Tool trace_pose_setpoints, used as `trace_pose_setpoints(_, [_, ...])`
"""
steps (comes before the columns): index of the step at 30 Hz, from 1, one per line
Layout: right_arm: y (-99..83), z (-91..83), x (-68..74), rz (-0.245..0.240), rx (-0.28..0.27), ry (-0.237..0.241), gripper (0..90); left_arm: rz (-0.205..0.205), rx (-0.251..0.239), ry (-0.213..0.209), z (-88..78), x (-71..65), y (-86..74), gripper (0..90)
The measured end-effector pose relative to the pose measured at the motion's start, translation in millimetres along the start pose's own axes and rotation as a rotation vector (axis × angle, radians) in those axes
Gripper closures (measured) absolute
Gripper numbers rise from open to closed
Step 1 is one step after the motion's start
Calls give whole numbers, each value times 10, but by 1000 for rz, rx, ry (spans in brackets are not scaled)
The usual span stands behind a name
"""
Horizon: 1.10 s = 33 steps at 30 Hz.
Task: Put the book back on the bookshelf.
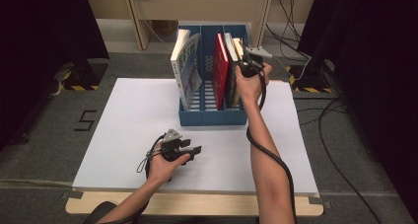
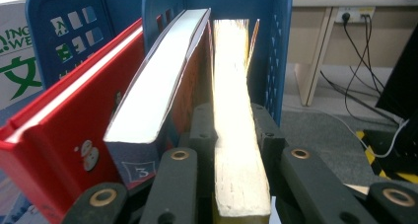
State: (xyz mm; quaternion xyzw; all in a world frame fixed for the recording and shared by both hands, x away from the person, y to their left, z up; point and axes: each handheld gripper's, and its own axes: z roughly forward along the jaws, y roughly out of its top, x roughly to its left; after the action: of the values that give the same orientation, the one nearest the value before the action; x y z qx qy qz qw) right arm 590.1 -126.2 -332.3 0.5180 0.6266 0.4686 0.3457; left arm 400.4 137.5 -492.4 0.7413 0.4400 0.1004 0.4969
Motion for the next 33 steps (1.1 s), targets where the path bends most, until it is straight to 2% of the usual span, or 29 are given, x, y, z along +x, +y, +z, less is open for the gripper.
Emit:
trace_pose_setpoints(8, [-71,94,-44,6,-15,18,764,1,6,-2,7,-2,-3,400])
trace_pose_setpoints(33, [-51,220,-88,13,-32,7,762,2,10,-8,24,-12,-12,400])
